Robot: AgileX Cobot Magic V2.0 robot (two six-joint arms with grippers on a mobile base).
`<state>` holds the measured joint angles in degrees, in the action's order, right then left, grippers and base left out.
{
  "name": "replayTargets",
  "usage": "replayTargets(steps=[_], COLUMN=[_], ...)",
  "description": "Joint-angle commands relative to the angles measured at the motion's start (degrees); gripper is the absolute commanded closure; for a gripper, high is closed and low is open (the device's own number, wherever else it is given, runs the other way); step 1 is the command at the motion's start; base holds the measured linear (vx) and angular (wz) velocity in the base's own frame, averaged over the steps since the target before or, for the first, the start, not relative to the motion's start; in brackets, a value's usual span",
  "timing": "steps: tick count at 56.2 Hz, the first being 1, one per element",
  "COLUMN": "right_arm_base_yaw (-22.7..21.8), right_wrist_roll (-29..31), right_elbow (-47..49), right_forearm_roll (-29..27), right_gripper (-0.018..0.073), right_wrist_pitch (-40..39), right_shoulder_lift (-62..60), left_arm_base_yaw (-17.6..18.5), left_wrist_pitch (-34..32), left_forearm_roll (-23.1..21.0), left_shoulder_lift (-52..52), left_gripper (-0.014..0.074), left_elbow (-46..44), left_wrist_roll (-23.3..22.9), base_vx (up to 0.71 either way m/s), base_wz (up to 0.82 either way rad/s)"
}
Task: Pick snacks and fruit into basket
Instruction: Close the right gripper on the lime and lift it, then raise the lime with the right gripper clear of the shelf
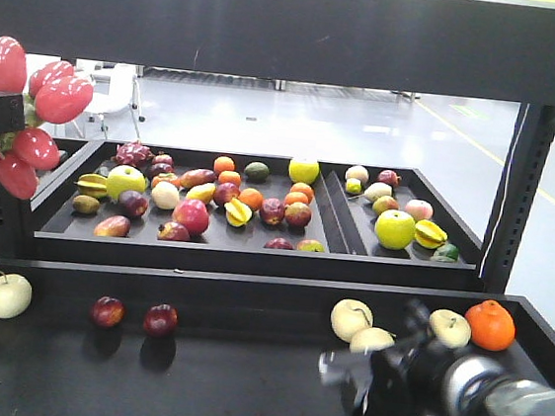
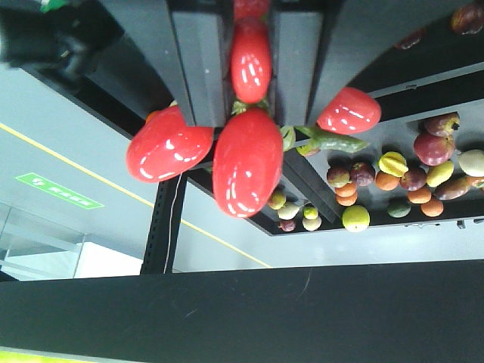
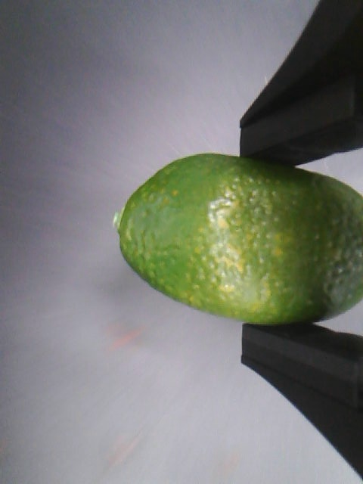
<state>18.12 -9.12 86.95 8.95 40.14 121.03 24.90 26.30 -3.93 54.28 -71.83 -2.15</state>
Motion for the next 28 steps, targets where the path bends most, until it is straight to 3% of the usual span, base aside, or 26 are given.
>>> replayTargets(steps=[1,19,28], right_arm_base_yaw=[-0.3,0.0,0.8], right_wrist_roll=[1.1,9.1,11.2], right_elbow=[1.7,1.5,1.5], right_forearm_roll=[-1.4,-13.6,-15.7], right_gripper=[0.0569,0.0568,0.0568], right_wrist_pitch=[-1.1,0.9,3.8], right_shoulder_lift=[-8.0,-25.0,-33.6], left_arm_base_yaw=[0.3,0.3,0.3], left_wrist_pitch=[-5.4,-5.3,-5.3], left_forearm_roll=[-0.5,-0.5,-0.5], left_shoulder_lift=[-0.7,-0.7,-0.7], left_gripper=[0.0602,0.0602,0.0602], left_elbow=[-1.6,-1.6,-1.6], left_wrist_roll=[-0.4,-0.4,-0.4], base_vx=[0.00,0.00,0.00], base_wz=[0.00,0.00,0.00])
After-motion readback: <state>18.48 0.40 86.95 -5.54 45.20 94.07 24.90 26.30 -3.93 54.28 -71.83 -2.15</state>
